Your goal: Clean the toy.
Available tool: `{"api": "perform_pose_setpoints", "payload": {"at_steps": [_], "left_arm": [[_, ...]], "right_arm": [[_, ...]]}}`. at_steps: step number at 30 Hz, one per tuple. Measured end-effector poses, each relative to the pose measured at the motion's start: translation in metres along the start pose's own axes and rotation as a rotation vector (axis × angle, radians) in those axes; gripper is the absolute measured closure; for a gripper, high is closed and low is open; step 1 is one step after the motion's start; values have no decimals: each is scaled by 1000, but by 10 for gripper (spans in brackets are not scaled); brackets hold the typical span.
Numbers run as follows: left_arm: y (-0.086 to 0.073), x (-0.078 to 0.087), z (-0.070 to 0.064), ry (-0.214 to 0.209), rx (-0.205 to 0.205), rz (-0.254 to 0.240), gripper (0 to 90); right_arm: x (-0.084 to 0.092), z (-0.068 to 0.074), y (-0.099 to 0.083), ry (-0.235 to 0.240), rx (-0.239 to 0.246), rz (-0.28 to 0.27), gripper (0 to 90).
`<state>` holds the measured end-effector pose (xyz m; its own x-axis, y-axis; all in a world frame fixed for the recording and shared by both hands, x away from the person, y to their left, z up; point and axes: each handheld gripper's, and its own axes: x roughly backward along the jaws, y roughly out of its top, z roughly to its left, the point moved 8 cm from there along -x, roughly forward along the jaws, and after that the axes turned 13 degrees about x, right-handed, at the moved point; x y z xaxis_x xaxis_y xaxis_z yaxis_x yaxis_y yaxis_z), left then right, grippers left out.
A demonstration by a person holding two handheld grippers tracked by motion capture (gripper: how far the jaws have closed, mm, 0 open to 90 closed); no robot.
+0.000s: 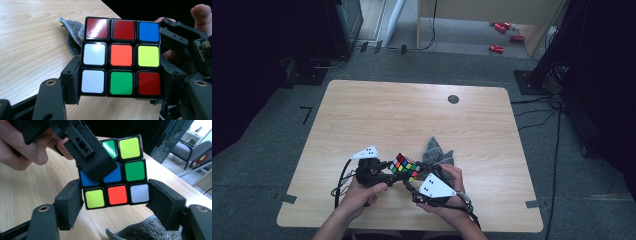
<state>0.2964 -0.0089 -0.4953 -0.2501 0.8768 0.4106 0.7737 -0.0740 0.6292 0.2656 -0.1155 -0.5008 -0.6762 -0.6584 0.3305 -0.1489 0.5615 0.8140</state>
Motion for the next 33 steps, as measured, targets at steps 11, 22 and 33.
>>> {"api": "perform_pose_setpoints", "payload": {"at_steps": [11, 22, 33], "left_arm": [[-3, -3, 4, 28, 12, 19, 340], [-4, -5, 4, 5, 37, 32, 340], [-5, -6, 5, 2, 16, 34, 339]], "right_arm": [[-4, 4, -4, 1, 31, 24, 339], [-5, 4, -5, -4, 45, 38, 332], [-7, 5, -5, -9, 44, 77, 344]]}}
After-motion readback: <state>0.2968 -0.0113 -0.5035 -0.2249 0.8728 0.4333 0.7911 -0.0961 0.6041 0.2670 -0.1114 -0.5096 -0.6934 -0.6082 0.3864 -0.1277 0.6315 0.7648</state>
